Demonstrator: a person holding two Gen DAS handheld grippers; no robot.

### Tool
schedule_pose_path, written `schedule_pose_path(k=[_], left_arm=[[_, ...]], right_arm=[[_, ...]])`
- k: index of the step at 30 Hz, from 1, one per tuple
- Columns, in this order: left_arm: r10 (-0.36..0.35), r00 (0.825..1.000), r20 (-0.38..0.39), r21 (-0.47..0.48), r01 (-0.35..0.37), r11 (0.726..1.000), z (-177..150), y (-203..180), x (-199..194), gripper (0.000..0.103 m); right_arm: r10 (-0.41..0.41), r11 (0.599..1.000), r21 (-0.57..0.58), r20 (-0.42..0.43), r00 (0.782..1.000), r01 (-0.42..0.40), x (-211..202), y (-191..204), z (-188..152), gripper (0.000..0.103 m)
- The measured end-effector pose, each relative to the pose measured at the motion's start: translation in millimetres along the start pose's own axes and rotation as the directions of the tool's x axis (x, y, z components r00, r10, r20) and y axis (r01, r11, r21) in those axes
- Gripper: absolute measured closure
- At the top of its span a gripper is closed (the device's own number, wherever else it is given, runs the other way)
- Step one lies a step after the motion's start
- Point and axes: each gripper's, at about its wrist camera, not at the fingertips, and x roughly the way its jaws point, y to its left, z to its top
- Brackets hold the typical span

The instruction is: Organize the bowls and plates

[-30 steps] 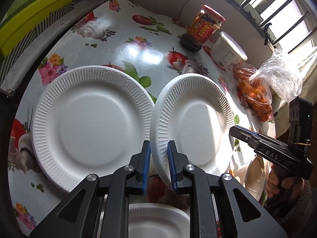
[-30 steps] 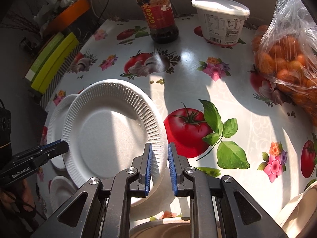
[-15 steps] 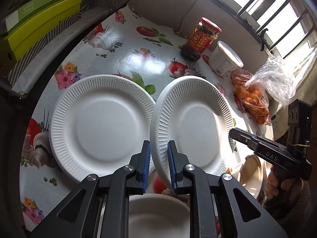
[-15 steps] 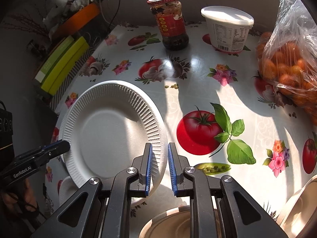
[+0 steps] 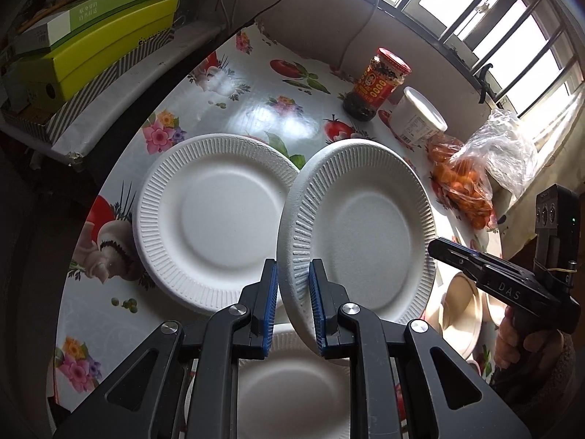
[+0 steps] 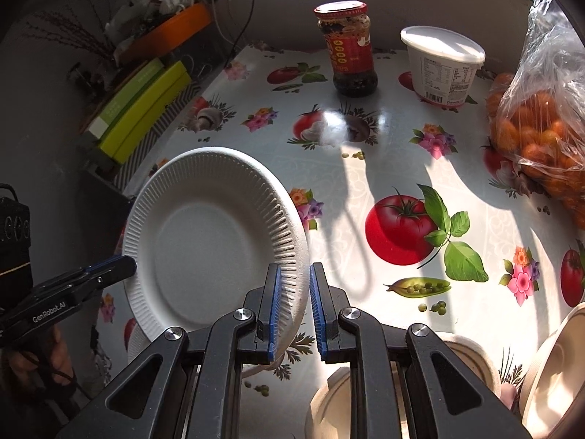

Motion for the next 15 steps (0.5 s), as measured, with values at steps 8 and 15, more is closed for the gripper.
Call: schedule_pose_path(k=[8,15], left_arm=[[0.002,1.0,0.007,-0.011,-0.002,1.0,-18,12,-16,0.085],[0.011,1.0,-0.003,-0.023,-0.011,1.0,-36,23,-22,0.085]], right_arm=[[0.017,1.0,-0.016,-0.005,1.0,-0.017,-7,17,-18,0.087],[0.035,0.999,-0.022,-0.021,0.999,-0.036,-8,28,-35,0.087]])
